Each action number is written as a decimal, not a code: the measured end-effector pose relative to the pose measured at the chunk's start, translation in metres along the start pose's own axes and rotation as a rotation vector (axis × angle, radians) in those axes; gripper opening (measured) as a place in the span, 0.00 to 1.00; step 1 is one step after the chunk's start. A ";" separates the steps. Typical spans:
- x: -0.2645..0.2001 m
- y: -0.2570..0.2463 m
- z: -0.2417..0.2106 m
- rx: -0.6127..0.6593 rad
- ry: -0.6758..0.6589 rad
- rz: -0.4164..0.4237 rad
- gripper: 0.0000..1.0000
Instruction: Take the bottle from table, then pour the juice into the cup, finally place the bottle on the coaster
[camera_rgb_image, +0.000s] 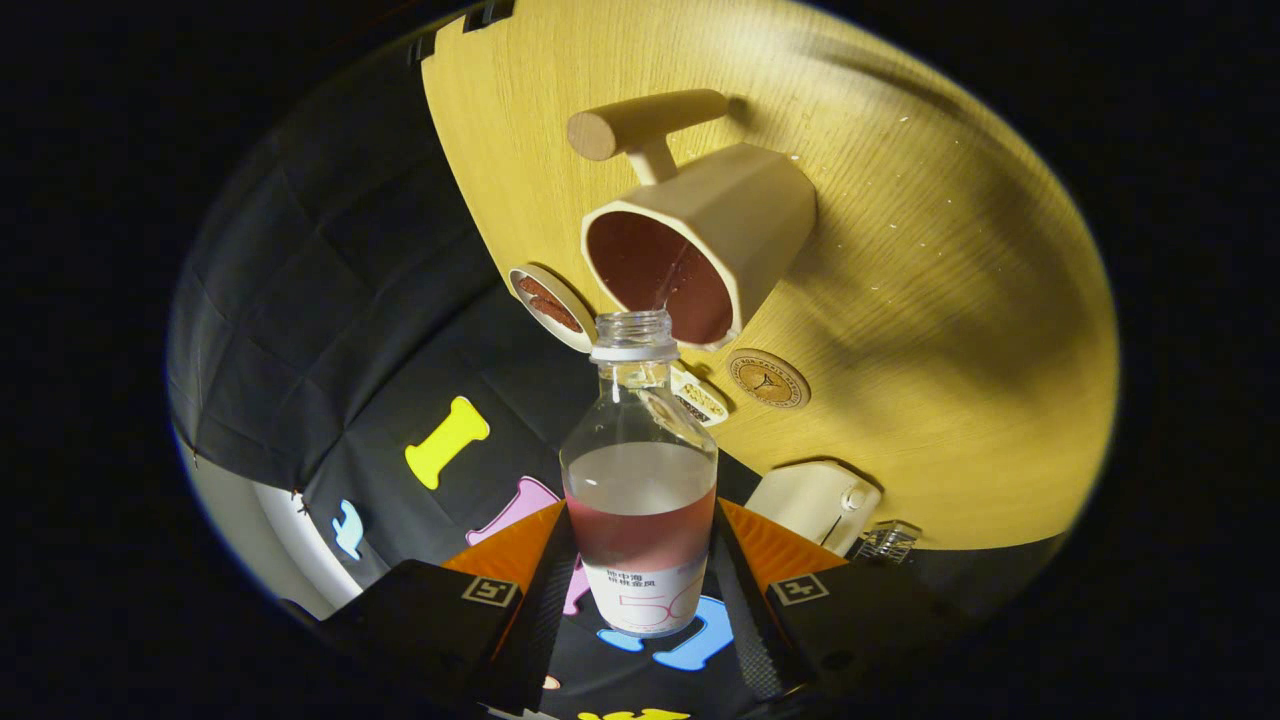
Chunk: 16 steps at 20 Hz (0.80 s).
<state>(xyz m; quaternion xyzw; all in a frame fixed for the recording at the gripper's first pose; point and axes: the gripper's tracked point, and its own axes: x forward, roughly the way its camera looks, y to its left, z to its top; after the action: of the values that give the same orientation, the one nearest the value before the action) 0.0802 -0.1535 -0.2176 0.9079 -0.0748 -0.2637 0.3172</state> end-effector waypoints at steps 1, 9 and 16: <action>0.000 0.001 0.000 0.017 -0.004 0.004 0.76; 0.003 0.012 0.000 0.100 -0.018 0.016 0.76; 0.003 0.009 -0.006 0.087 -0.010 0.005 0.76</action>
<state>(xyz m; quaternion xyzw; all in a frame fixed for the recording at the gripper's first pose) 0.0859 -0.1584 -0.2088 0.9193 -0.0898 -0.2639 0.2776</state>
